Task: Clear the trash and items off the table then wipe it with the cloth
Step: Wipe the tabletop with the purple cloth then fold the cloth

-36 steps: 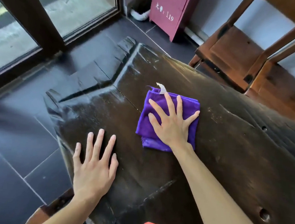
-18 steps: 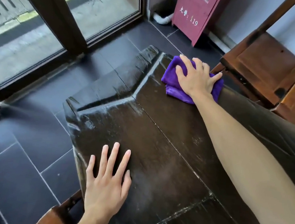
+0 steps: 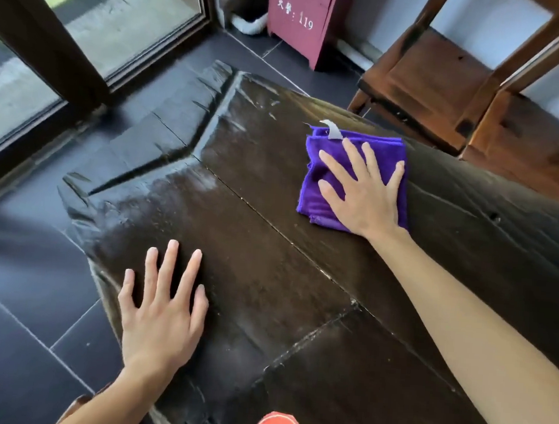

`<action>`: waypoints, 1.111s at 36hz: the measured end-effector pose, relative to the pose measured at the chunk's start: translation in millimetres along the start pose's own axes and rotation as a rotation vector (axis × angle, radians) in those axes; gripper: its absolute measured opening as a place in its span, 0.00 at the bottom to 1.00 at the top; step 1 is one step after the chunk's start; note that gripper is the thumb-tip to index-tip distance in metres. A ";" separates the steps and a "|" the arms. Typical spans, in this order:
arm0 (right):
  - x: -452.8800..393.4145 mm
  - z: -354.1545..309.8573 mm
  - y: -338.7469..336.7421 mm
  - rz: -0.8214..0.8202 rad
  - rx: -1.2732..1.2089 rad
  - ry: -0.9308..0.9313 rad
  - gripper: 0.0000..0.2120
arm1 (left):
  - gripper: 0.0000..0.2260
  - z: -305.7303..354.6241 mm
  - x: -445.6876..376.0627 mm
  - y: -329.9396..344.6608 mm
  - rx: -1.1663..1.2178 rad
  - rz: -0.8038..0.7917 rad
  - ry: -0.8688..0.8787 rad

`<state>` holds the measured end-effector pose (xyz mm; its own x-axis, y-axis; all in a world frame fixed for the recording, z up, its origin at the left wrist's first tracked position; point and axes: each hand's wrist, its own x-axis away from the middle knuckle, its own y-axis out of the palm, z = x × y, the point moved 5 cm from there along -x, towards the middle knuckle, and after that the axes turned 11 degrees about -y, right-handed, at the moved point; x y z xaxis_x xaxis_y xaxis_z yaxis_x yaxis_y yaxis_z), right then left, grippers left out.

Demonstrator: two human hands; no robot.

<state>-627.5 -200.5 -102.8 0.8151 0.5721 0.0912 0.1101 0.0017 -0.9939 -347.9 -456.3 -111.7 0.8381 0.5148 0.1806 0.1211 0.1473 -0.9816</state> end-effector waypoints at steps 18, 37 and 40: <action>166.4 -51.1 25.0 0.023 -0.145 0.426 0.26 | 0.25 0.7 2.2 -3.3 0.050 -0.023 -0.009; 422.0 -253.4 44.3 -0.173 -0.245 0.109 0.34 | 0.26 -2.0 2.0 -0.6 0.101 -0.001 0.017; 447.2 -256.8 45.1 -0.195 -0.234 0.123 0.35 | 0.27 -3.7 0.1 -2.6 0.085 -0.013 0.019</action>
<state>-112.0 -155.2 -91.1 0.8268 0.4765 0.2991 0.3866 -0.0949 -0.9174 -346.1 -459.8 -109.3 0.8469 0.4964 0.1909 0.0866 0.2255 -0.9704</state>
